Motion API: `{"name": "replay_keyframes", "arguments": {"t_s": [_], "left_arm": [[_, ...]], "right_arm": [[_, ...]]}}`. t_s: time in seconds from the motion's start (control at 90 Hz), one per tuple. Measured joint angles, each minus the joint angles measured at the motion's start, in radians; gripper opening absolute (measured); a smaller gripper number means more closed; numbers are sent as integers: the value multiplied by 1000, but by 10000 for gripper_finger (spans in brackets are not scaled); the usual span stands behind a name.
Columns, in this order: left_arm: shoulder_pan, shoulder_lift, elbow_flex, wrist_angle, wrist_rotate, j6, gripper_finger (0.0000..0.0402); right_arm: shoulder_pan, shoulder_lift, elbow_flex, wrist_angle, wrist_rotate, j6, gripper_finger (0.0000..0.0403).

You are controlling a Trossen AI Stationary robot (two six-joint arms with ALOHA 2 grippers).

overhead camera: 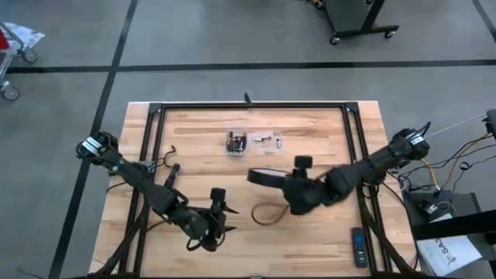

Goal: Insert battery
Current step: Adjust the clock

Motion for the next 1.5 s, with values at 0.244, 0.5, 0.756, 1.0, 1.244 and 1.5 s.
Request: {"name": "replay_keyframes", "arguments": {"t_s": [0.244, 0.5, 0.756, 1.0, 1.244, 1.5], "left_arm": [[7, 46, -15, 2, -1, -79, 182], [36, 182, -18, 125, 0, -79, 166], [93, 337, -18, 299, 26, -58, 158], [167, 367, -16, 394, 105, -22, 174], [204, 367, -16, 415, 105, 25, 187], [206, 367, -16, 415, 105, 25, 184]], "right_arm": [[154, 81, -15, -272, 96, 269, 134], [228, 152, -114, -398, 46, 467, 134], [236, 160, -223, -430, -24, 529, 135], [238, 159, -287, -463, -125, 547, 189], [236, 158, -313, -418, -202, 513, 217], [233, 157, -299, -387, -269, 525, 305]]}}
